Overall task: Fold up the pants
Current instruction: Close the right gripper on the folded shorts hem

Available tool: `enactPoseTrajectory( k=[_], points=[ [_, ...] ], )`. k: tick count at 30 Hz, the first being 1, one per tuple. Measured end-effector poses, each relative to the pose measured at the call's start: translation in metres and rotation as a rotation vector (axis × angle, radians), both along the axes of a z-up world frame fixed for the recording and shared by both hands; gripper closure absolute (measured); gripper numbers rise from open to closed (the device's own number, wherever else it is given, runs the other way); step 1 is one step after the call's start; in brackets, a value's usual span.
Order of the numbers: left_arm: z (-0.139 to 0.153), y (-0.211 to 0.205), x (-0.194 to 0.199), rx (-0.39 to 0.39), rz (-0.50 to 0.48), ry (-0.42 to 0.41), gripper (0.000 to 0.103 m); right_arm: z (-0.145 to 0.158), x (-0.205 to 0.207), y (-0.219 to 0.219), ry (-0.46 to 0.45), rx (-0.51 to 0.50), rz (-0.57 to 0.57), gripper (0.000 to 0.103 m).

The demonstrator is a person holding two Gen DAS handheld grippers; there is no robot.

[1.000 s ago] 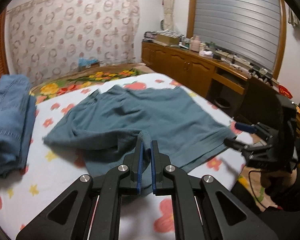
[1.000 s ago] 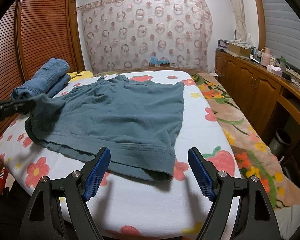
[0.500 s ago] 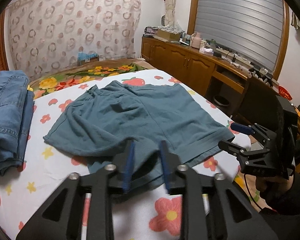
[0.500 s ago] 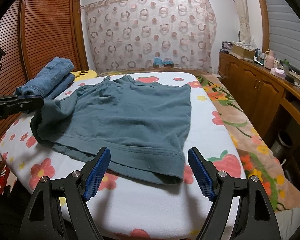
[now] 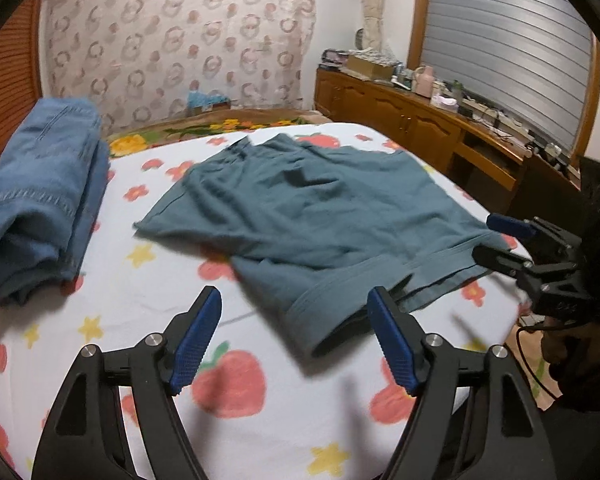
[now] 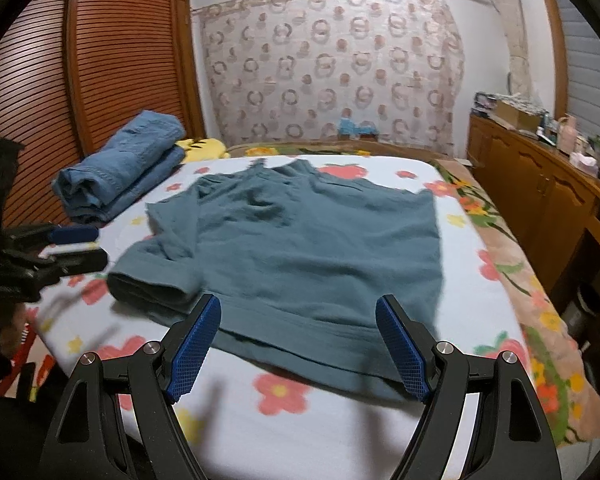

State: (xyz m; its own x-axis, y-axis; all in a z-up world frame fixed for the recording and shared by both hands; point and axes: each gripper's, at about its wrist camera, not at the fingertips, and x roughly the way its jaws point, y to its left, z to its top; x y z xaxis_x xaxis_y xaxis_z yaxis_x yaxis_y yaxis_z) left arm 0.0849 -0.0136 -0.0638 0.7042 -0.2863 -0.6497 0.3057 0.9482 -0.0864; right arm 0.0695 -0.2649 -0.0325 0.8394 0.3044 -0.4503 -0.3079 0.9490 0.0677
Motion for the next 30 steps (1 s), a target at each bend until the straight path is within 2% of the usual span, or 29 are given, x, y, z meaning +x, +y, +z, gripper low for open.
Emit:
enactPoseTrajectory(
  k=[4, 14, 20, 22, 23, 25, 26, 28, 30],
  points=[
    [-0.008, 0.012, -0.004, 0.001, 0.039, 0.002, 0.027, 0.004, 0.008, 0.012, -0.001, 0.010, 0.056, 0.021],
    [-0.023, 0.015, -0.012, 0.007, 0.025, 0.030, 0.027, -0.002, 0.032, 0.035, 0.050, 0.029, 0.185, 0.024],
    [-0.027, 0.013, -0.011, 0.008, 0.018, 0.042, 0.027, -0.013, 0.039, 0.036, 0.090, -0.031, 0.195, 0.033],
    [-0.028, 0.012, -0.009, 0.009, 0.016, 0.046, 0.027, -0.012, 0.045, 0.034, 0.094, -0.040, 0.187, 0.046],
    [-0.029, 0.011, -0.009, 0.009, 0.015, 0.048, 0.027, -0.011, 0.046, 0.033, 0.093, -0.043, 0.183, 0.050],
    [-0.029, 0.010, -0.009, 0.010, 0.011, 0.049, 0.027, -0.011, 0.052, 0.035, 0.093, -0.051, 0.187, 0.069],
    [-0.029, 0.008, -0.008, 0.013, 0.007, 0.050, 0.027, -0.011, 0.054, 0.037, 0.095, -0.057, 0.192, 0.072],
    [-0.029, 0.005, -0.006, 0.020, -0.002, 0.050, 0.027, -0.010, 0.056, 0.044, 0.096, -0.069, 0.210, 0.086],
    [-0.028, 0.001, -0.003, 0.027, -0.011, 0.049, 0.027, -0.007, 0.059, 0.053, 0.091, -0.080, 0.224, 0.093]
  ],
)
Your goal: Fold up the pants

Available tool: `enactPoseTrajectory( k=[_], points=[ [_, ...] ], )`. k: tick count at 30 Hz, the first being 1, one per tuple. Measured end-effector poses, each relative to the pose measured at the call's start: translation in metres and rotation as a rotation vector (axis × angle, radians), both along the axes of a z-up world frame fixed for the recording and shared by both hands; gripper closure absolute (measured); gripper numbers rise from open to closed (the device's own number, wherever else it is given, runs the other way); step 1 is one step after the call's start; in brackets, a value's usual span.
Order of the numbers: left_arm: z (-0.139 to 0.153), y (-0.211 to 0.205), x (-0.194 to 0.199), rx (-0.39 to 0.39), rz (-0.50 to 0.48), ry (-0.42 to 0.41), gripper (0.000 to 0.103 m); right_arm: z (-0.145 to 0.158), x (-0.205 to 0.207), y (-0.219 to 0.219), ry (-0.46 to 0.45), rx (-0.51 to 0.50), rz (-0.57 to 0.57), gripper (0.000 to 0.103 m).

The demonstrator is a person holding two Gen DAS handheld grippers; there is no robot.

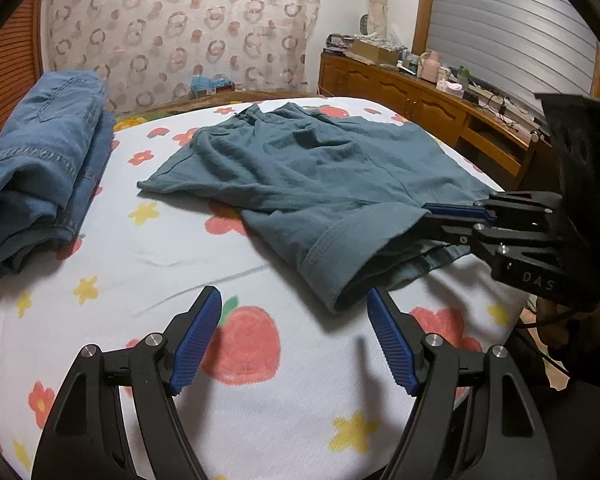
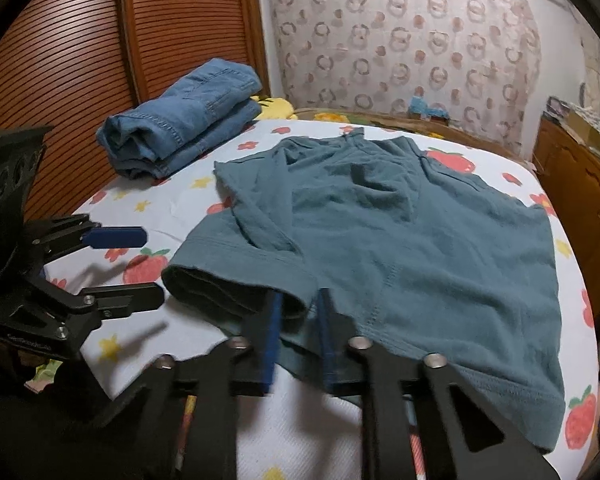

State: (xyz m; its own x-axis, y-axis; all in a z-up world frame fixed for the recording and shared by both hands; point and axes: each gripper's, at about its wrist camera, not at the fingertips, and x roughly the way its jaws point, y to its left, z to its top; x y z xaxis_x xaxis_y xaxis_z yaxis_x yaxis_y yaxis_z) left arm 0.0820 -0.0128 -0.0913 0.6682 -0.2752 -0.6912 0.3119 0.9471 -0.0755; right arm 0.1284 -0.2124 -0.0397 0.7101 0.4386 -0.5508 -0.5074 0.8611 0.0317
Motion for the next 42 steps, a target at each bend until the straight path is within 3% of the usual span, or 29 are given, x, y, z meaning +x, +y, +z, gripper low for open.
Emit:
enactPoseTrajectory(
  k=[8, 21, 32, 39, 42],
  points=[
    [0.004, -0.021, 0.012, 0.038, -0.022, -0.013, 0.027, 0.016, -0.010, -0.011, -0.066, 0.037, -0.006, 0.098],
    [0.011, -0.027, 0.005, 0.037, -0.056, -0.029, 0.027, 0.030, -0.032, -0.057, -0.144, 0.049, -0.135, 0.099],
    [0.011, -0.032, 0.006, 0.036, -0.066, -0.024, 0.027, 0.013, -0.055, -0.083, -0.094, 0.076, -0.266, 0.099],
    [0.009, -0.041, 0.009, 0.043, -0.087, -0.016, 0.027, 0.010, -0.050, -0.062, -0.043, 0.099, -0.254, 0.098],
    [0.007, -0.043, 0.011, 0.049, -0.091, -0.008, 0.027, 0.008, -0.043, -0.056, -0.024, 0.107, -0.236, 0.089]
  ],
)
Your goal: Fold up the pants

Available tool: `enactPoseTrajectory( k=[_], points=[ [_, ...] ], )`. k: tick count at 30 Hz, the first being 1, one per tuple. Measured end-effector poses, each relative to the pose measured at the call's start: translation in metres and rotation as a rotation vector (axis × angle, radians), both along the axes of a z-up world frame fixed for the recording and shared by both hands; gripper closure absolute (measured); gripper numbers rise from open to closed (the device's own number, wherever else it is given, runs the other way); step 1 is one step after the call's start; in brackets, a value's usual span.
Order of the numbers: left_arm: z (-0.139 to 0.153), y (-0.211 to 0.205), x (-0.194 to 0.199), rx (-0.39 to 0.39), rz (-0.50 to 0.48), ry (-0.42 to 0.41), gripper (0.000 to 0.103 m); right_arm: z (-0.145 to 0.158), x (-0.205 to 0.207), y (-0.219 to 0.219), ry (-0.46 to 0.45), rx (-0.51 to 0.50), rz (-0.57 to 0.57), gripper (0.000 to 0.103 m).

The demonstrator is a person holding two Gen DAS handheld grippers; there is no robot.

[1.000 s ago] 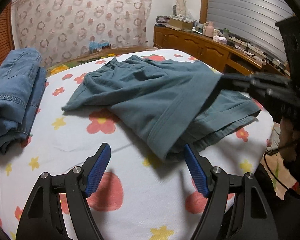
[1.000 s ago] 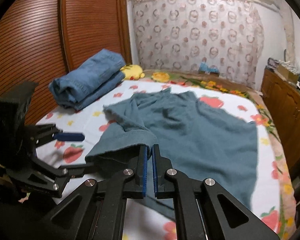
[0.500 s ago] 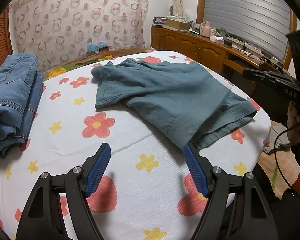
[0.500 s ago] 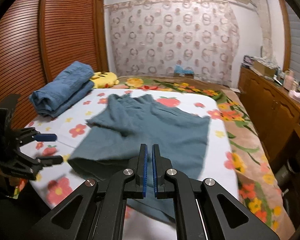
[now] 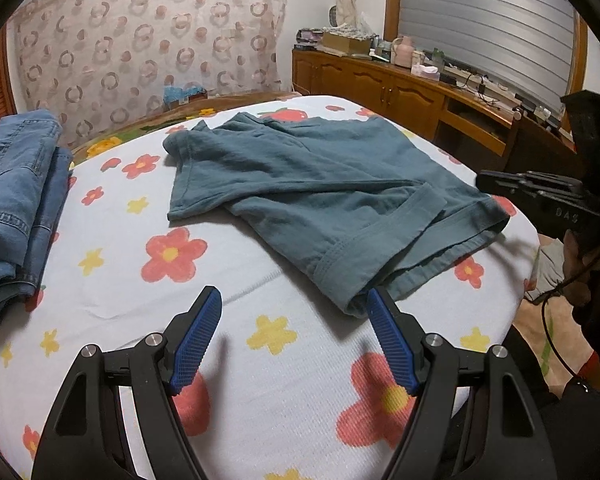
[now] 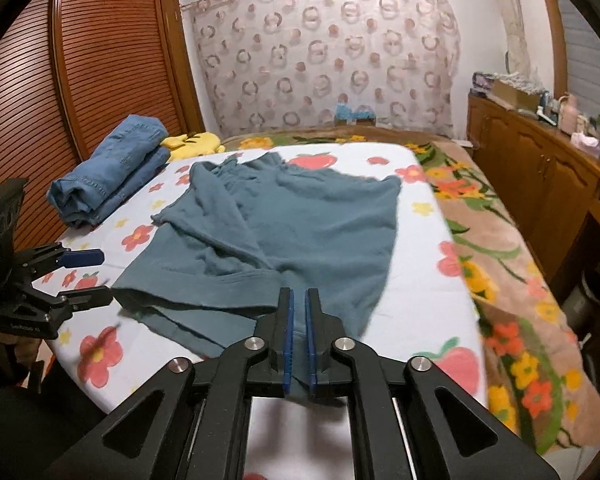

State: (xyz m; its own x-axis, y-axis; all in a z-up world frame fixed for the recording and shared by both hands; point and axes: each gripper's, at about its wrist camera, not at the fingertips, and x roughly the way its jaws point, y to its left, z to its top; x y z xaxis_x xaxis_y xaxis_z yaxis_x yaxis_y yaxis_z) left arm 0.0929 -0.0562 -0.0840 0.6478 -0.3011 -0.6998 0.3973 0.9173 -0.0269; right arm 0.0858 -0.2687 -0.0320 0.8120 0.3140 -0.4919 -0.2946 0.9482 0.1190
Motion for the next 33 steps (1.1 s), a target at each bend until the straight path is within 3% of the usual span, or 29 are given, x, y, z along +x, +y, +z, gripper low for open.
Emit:
enactPoseTrajectory(
  k=[4, 14, 17, 18, 19, 28, 33],
  points=[
    [-0.003, -0.001, 0.003, -0.002, 0.005, 0.011, 0.027, -0.002, 0.017, 0.006, 0.018, 0.005, 0.030, 0.067],
    [-0.007, 0.000, 0.004, -0.005, 0.012, 0.025, 0.027, -0.018, 0.054, 0.002, 0.091, -0.008, 0.065, 0.066],
    [-0.008, 0.000, 0.004, -0.006, 0.014, 0.029, 0.027, -0.015, 0.053, 0.001, 0.088, -0.016, 0.075, 0.079],
    [-0.008, 0.000, 0.004, -0.007, 0.014, 0.030, 0.027, -0.014, 0.051, 0.002, 0.085, -0.023, 0.077, 0.089],
    [-0.008, 0.000, 0.004, -0.007, 0.013, 0.028, 0.027, -0.012, 0.049, 0.003, 0.080, -0.025, 0.086, 0.092],
    [-0.007, -0.002, 0.003, -0.002, -0.002, 0.017, 0.027, 0.018, 0.021, -0.013, -0.020, 0.005, 0.089, 0.098],
    [-0.003, -0.001, 0.001, -0.016, -0.007, 0.005, 0.027, 0.017, 0.000, -0.033, -0.036, -0.012, 0.039, 0.098]
  ],
)
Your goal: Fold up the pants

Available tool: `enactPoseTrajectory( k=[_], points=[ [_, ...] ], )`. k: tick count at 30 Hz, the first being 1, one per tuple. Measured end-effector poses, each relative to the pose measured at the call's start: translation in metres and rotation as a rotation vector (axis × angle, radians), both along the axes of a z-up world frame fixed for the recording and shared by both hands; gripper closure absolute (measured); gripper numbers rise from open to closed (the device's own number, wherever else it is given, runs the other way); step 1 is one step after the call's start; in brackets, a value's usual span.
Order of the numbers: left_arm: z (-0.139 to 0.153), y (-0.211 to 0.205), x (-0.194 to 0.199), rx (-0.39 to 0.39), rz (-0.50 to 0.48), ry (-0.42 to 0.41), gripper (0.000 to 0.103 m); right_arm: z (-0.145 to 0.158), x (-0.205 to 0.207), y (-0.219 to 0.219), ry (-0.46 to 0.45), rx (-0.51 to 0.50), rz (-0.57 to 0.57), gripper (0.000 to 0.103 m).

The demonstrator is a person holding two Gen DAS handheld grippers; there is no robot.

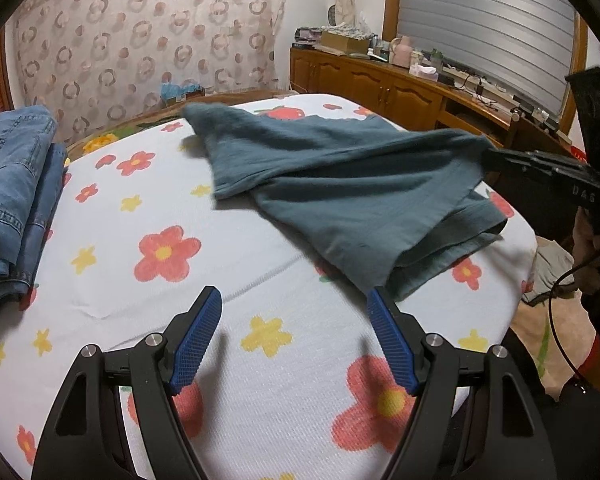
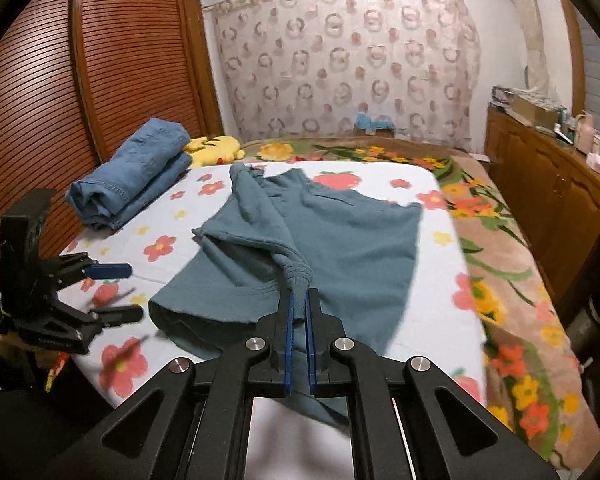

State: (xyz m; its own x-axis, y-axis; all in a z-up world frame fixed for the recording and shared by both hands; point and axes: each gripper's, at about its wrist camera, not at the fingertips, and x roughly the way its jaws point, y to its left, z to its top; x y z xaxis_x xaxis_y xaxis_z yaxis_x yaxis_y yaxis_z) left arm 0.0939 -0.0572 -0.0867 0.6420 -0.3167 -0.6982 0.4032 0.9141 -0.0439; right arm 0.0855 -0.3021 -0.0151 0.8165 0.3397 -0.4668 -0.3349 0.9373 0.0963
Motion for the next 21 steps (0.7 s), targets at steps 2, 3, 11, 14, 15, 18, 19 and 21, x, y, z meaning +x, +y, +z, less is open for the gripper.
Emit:
enactPoseTrajectory(
  k=[2, 3, 11, 14, 15, 18, 19, 21],
  points=[
    [0.002, 0.000, 0.000, -0.001, 0.001, -0.004, 0.027, -0.003, -0.004, -0.009, 0.010, 0.000, -0.022, 0.098],
    [0.002, 0.000, 0.001, -0.001, 0.001, -0.005, 0.027, -0.005, -0.006, -0.015, 0.017, 0.005, -0.031, 0.098],
    [0.007, -0.005, 0.006, 0.006, -0.009, -0.013, 0.027, -0.025, -0.019, -0.025, 0.078, 0.014, -0.065, 0.098],
    [0.009, -0.007, 0.010, 0.008, -0.014, -0.019, 0.027, -0.023, -0.015, -0.024, 0.094, 0.025, -0.066, 0.098],
    [0.009, -0.007, 0.012, 0.008, -0.014, -0.020, 0.027, -0.021, -0.015, -0.025, 0.093, 0.026, -0.066, 0.098],
    [0.011, -0.006, 0.020, 0.006, -0.012, -0.026, 0.027, -0.017, -0.016, -0.026, 0.095, 0.031, -0.064, 0.098],
    [0.012, -0.007, 0.021, 0.004, -0.010, -0.028, 0.027, -0.016, -0.016, -0.025, 0.096, 0.030, -0.064, 0.098],
    [0.013, -0.007, 0.025, -0.001, -0.004, -0.034, 0.027, -0.018, -0.016, -0.027, 0.096, 0.024, -0.066, 0.098]
  ],
)
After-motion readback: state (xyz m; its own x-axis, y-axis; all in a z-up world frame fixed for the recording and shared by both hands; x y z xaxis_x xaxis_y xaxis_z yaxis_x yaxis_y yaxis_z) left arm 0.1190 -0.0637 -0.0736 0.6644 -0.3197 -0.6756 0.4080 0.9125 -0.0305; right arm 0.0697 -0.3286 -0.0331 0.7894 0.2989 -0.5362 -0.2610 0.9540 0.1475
